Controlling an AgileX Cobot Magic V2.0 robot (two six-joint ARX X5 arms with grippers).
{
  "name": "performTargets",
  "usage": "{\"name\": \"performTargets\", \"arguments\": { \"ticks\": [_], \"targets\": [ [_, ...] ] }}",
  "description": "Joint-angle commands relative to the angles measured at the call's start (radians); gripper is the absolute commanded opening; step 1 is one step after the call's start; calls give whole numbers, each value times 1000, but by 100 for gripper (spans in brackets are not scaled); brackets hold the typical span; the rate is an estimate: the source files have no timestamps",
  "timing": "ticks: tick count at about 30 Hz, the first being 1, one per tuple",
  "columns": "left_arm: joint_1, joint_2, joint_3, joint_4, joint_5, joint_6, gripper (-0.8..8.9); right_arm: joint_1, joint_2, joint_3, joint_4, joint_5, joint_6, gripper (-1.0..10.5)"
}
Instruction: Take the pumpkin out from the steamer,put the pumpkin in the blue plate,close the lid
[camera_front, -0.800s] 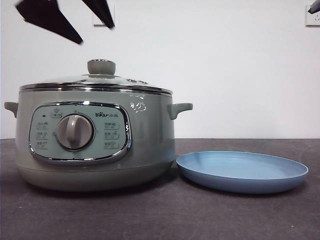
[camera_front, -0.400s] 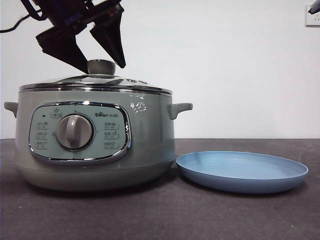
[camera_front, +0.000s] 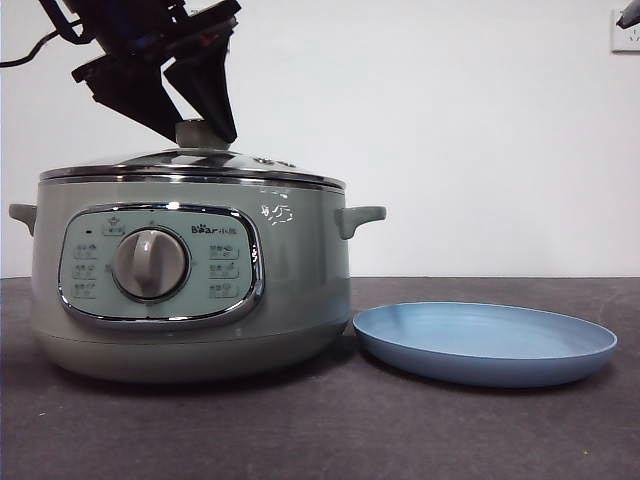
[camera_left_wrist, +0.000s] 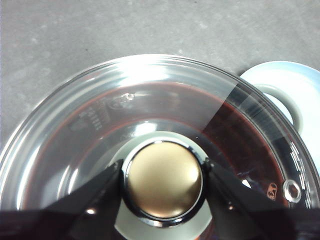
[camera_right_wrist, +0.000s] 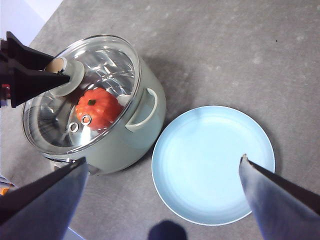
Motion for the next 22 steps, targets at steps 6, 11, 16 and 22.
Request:
{"name": "performTargets", "arguments": {
  "ticks": [6,11,16,22],
  "targets": [
    [-2,1,3,-1,10,19,-13,3,3,3,7,-1,6,504],
    [-2,-13,43,-12,-13,15,-13,3,3,3,20,-5,11,504],
    [-2,-47,106,-27,-13,15,-13,33,3,3,74,-5,34,503],
    [-2,-109,183,-97,-15,16,-13,115,19,3,151,-4,66,501]
  ]
}}
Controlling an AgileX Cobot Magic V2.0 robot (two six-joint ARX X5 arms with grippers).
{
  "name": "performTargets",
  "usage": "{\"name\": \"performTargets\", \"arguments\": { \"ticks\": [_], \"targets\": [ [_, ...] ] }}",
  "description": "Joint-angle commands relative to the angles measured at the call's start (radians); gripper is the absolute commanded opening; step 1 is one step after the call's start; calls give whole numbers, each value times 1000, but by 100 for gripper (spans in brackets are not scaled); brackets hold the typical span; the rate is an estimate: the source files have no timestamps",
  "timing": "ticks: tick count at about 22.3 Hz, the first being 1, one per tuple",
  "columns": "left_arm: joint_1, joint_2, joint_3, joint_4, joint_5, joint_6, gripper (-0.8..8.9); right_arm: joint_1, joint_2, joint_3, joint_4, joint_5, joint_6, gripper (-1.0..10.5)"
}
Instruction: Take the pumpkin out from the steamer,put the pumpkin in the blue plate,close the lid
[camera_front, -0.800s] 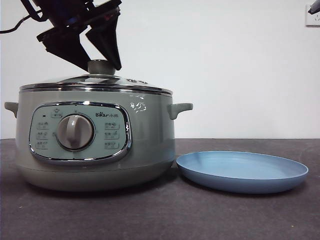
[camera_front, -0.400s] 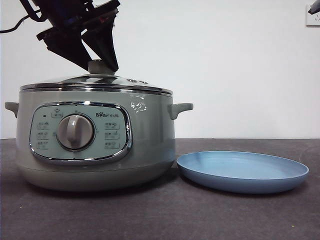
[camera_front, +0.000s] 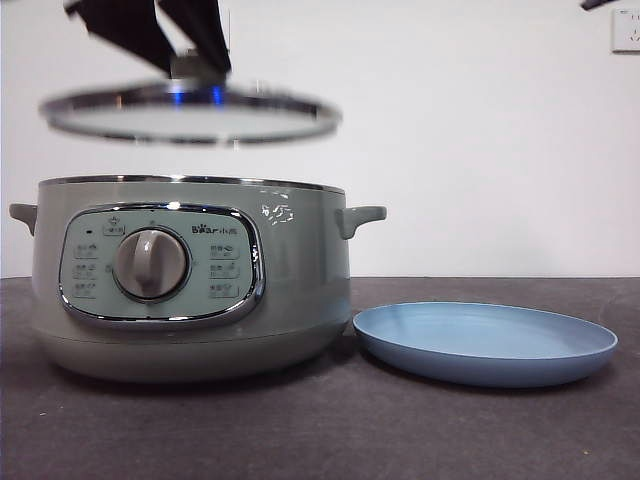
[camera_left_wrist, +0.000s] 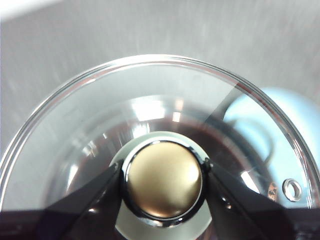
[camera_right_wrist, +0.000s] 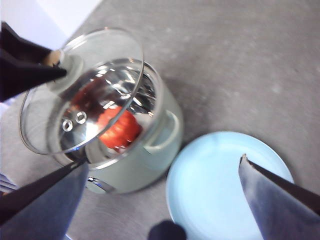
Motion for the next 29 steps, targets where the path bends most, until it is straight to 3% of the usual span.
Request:
{"name": "performTargets", "arguments": {
  "ticks": [1,9,16,19,24,29],
  "targets": [
    [-2,-51,38,10,-1,5,-13,49,22,3,42,-3,29,501],
    [-2,-212,48,-58,-193,32,-13,224,176,39,132,2,50,501],
    [-2,-363,48,-145,-426,56,-13,370,402,207,92,45,17,503],
    [-2,-452,48,-196,-531,58,-13,469,576,425,-53,191,-54,508],
    [-2,-539,48,-251,-624,57,-13,586,840,761,-242,357,-115,578],
    [-2,-548,49,-317,-631,57,-13,661,982,842,-235,537,-179,577]
  ]
}}
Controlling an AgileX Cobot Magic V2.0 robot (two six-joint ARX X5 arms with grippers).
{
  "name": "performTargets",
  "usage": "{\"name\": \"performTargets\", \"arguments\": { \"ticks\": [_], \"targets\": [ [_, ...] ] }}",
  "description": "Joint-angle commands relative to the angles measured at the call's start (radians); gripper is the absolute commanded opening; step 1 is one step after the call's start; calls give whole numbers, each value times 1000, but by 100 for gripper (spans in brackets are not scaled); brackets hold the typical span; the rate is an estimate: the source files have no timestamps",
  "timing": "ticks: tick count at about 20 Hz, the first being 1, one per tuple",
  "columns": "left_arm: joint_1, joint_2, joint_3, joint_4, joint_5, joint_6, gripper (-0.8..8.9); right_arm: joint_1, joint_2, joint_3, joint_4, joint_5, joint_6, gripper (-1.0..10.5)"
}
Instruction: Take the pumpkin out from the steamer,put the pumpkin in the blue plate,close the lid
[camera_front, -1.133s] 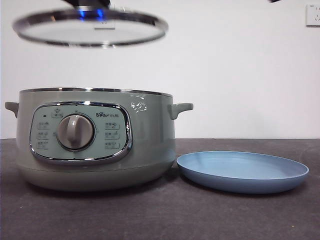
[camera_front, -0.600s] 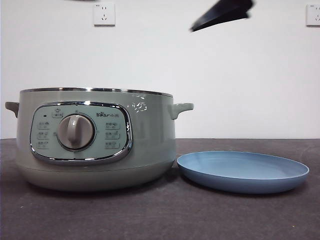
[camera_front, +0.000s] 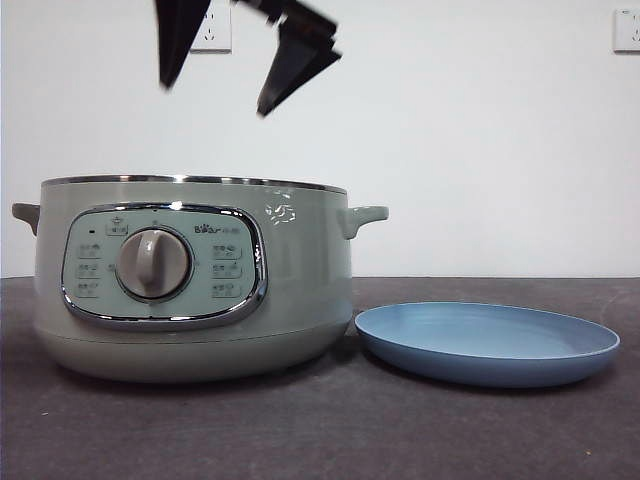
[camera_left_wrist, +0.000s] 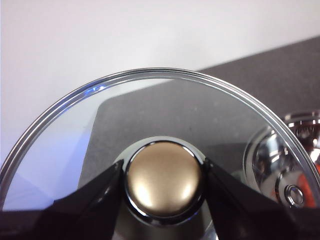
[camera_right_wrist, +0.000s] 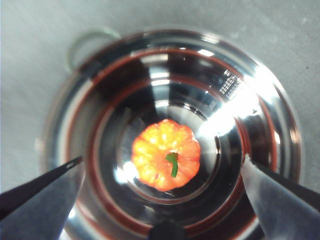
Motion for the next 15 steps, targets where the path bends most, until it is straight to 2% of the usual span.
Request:
{"name": "performTargets", "arguments": {
  "ticks": [1,11,15],
  "targets": [
    [0,-5,16,20,-11,11,-13,20,51,3,11,51,-45,577],
    [0,-4,16,21,-2,10,-13,15,241,3,40,42,-50,567],
    [0,-4,16,21,-2,10,-13,8,277,3,47,-9,-49,553]
  ]
}}
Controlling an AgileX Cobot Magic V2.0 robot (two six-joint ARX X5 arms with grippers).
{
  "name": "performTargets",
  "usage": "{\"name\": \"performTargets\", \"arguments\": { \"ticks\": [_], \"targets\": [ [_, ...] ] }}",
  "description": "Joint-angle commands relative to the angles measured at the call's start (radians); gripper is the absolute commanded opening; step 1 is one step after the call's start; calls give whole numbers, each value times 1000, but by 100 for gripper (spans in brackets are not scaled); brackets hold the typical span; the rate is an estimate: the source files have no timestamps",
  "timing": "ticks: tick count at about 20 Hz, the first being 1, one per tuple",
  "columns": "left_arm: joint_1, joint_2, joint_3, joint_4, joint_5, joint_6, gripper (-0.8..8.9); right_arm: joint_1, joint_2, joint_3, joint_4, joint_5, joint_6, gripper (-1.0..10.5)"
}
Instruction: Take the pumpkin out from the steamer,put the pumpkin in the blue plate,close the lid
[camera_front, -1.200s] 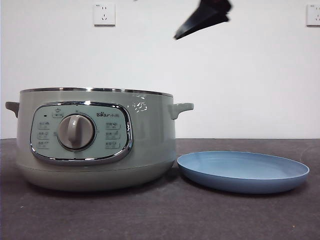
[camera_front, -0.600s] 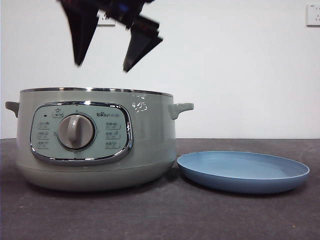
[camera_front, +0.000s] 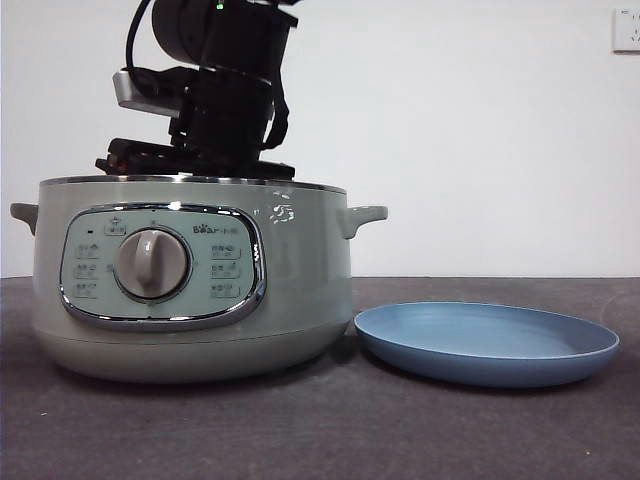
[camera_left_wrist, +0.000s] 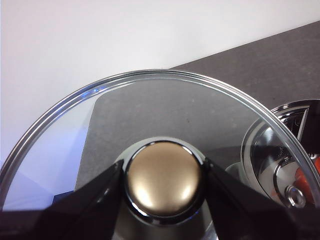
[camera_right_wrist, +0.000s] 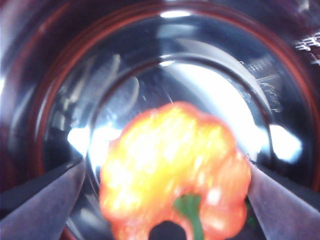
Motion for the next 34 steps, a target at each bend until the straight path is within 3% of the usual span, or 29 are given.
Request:
{"name": "performTargets", "arguments": {
  "ticks": [1,3,4,9,13,16,22,24,28,34],
  "targets": [
    [0,-11,16,43,-10,10,-13,2,13,2,8,-3,-4,457],
    [0,-11,16,43,-10,10,-13,1,13,2,4,5,-1,25],
    [0,-11,16,43,-10,10,-13,1,13,2,5,5,-1,-9],
    [0,-11,16,44,-9,11,-13,0,-26,2,-2,4,-1,-7],
    [0,-9,16,47,-6,8,-13,-18,-179,2,-74,4,-1,-2],
    [0,-9,16,67,-4,8,-13,-77,-321,2,-159,4,14,-2],
    [0,-9,16,67,-3,8,-13,-259,-449,-9,-417,4,139,-3],
    [0,-9,16,68,-2,8,-13,-304,-473,-53,-417,9,177,-3],
    [0,-9,16,67,26,8,-13,-326,-512,-218,-404,124,225,-3],
    [0,-9,16,68,27,6,-13,-326,-563,-562,-138,127,247,-3]
  ]
}}
